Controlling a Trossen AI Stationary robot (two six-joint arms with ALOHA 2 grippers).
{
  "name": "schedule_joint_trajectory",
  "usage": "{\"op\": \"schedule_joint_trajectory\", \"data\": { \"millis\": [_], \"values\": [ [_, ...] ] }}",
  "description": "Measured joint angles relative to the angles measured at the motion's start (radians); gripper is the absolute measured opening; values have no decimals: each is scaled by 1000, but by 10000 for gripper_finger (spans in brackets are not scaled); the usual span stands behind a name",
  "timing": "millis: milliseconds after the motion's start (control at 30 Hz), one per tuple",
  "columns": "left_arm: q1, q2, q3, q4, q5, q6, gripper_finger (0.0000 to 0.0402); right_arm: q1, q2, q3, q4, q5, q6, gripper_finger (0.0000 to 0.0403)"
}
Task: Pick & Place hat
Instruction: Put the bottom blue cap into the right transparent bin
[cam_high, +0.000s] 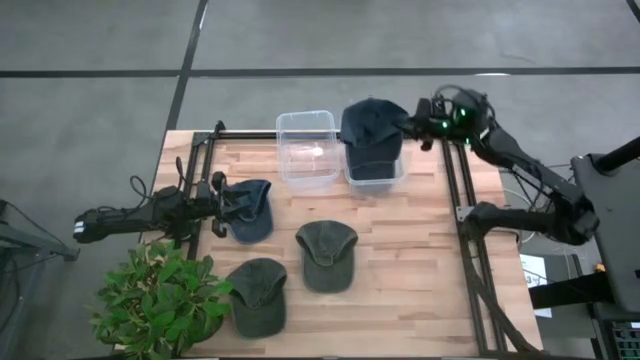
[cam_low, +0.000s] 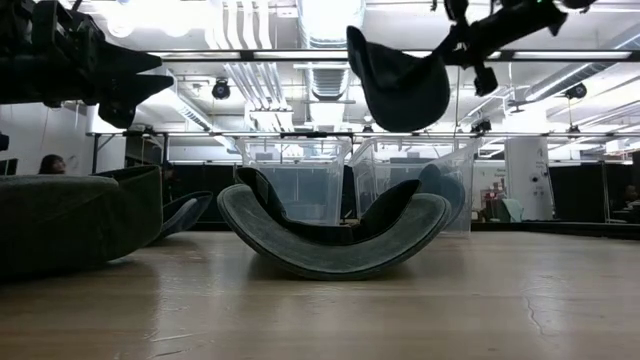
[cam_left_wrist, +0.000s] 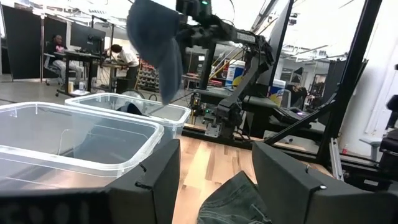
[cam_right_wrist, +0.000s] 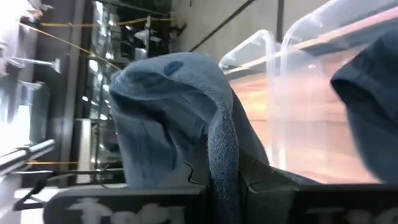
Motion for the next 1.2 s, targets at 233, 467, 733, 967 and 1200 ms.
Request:
{"op": "schedule_joint_trajectory", "data": {
  "millis": [233, 467, 733, 967, 1200],
  "values": [
    [0, 0, 0, 0, 0, 2, 193, -102, 201, 225, -344, -94, -227, 11],
    [0, 0, 0, -1, -1, 3, 193, -125, 343, 329, -457, -90, -336, 11],
    [0, 0, 0, -1, -2, 3, 193, -126, 398, 308, -463, -92, -279, 11],
    [0, 0, 0, -1, -3, 33, 193, -125, 378, 294, -459, -32, -228, 19],
    [0, 0, 0, -1, -3, 36, 193, -120, 360, 294, -460, 4, -217, 23]
  ]
}}
